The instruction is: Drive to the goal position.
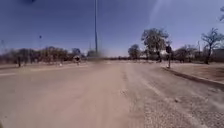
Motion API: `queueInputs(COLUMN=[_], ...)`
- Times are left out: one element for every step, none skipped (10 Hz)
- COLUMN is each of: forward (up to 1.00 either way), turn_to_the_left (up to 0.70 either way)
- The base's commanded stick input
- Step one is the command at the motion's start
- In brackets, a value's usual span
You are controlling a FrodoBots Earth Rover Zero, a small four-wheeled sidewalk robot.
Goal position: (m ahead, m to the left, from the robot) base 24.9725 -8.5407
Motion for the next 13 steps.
queueInputs(forward=[1.00,1.00,1.00,1.00,1.00,1.00,1.00,1.00,1.00,1.00,1.00,1.00,1.00], turn_to_the_left=[0.00,0.00,-0.27,-0.27,-0.27,-0.27,-0.24,-0.11,0.00,0.00,0.00,0.00,0.00])
